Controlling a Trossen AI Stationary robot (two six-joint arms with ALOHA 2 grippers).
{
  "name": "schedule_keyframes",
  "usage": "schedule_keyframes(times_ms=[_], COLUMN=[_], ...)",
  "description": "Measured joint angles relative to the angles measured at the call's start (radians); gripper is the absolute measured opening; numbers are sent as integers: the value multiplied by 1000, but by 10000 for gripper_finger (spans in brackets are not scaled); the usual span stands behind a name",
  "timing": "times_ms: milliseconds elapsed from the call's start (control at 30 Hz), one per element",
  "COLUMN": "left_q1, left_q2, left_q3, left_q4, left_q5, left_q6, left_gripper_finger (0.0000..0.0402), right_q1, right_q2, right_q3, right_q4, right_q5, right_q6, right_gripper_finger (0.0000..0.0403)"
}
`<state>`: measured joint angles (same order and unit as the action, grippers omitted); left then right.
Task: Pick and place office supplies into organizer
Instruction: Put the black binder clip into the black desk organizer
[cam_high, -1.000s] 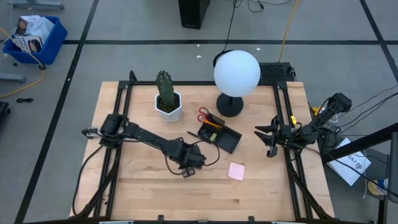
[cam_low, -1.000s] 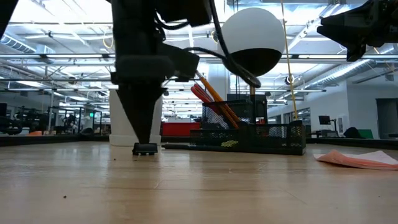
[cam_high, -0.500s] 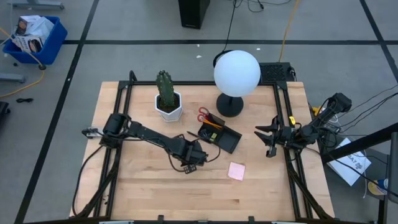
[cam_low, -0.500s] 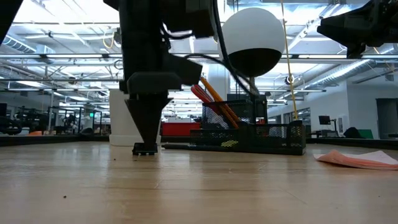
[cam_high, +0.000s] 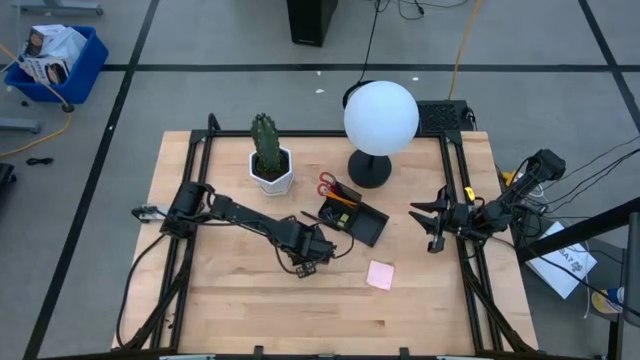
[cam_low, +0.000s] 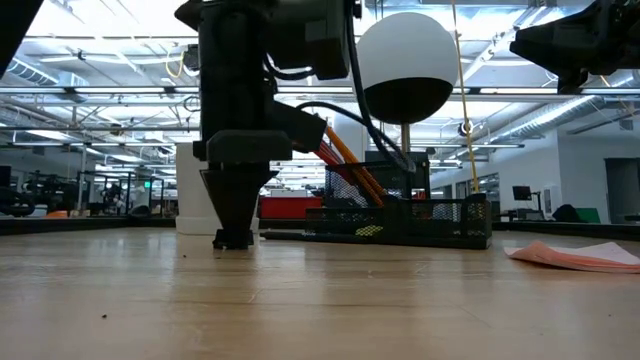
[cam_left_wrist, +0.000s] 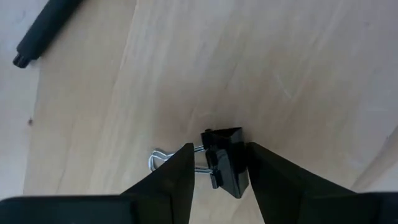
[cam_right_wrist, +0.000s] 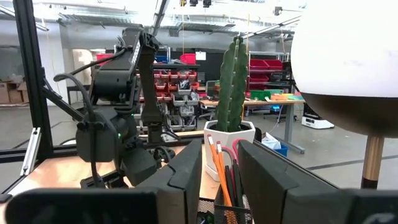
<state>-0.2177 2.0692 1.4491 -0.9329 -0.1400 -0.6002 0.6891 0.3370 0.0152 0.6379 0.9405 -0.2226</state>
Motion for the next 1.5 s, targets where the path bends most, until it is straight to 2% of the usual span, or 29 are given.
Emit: schedule_keyframes(times_ms=[167,567,1500], left_q1=[8,11,17], left_q2=[4,3,-64], left_q3=[1,1,-1], left_q4=[0,-2,23], left_q5=[13,-10,-53], left_q6=[14,21,19], left_gripper_finger=[125,17,2], right_q1=[0,0,0], right_q2=[0,0,0], right_q3=[0,0,0], right_q4=[0,0,0], right_q5=[0,0,0], right_q6=[0,0,0], right_gripper_finger=[100,100,100])
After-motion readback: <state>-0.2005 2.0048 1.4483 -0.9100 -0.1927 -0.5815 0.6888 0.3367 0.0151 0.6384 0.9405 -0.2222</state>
